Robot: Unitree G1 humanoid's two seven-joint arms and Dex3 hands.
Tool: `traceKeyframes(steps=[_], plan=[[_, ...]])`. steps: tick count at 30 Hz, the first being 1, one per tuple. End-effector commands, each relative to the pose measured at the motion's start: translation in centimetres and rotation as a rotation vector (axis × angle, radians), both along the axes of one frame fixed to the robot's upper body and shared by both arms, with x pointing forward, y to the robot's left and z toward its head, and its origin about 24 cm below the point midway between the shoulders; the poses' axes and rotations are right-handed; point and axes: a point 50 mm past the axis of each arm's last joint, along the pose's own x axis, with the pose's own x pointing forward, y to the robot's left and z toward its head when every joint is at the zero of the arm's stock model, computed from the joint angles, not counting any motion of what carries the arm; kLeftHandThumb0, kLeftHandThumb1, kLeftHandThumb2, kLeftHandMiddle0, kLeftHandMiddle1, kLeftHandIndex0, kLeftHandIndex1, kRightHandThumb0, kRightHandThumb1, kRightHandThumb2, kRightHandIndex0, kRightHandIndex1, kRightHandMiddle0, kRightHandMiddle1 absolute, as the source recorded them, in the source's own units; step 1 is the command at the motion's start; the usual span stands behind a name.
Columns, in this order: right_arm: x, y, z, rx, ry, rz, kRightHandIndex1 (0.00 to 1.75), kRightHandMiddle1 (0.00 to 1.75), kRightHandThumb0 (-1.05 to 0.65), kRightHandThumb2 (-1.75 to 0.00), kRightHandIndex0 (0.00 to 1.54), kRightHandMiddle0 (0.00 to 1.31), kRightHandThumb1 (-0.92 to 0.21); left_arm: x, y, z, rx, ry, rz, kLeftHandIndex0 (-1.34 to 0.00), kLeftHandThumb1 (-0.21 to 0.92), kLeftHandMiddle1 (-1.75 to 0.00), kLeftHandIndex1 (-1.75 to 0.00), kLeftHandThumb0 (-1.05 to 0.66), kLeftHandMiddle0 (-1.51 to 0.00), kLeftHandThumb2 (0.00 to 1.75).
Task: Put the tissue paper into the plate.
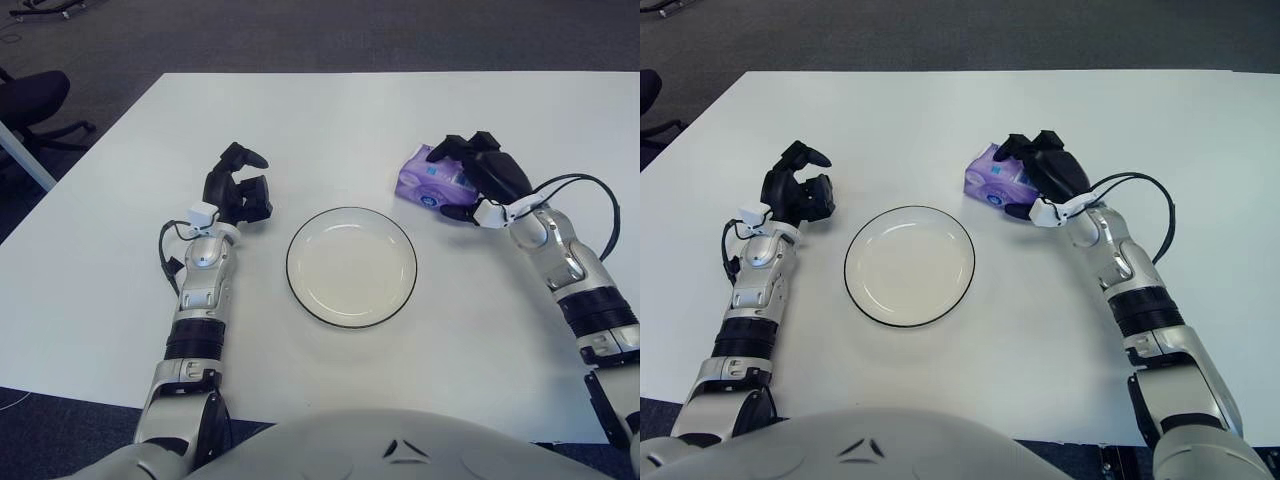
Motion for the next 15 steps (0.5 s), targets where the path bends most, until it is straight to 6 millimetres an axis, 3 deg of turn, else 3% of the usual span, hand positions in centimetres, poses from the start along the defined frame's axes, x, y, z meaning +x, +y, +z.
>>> traceKeyframes(steps=[1,6,15], plan=[[0.0,0.6,2.7,0.084,-0.070,-0.004,1.75,1.75,0.54,-1.52,0.75,1.03,-0.14,-4.2,-0.1,-7.5,-0.080,0.284,0.053,-0.57,0.37,-1.75,-1.75,-0.46,-1.33,1.25],[-0.6,1.5,4.8,0.170,-0.104,0.001,1.75,1.75,0.54,-1.53,0.75,1.04,-0.14,-4.1,-0.1,-7.5,-0.077,0.283,0.049,-0.58,0.37,-1.75,-1.75,-0.46,-1.33,1.26],[-0.6,2.4,6.7,0.310,-0.115,0.025,1.75,1.75,0.54,-1.53,0.75,1.06,-0.14,-4.0,0.0,-7.6,-0.075,0.283,0.045,-0.58,0.36,-1.75,-1.75,-0.47,-1.33,1.27]])
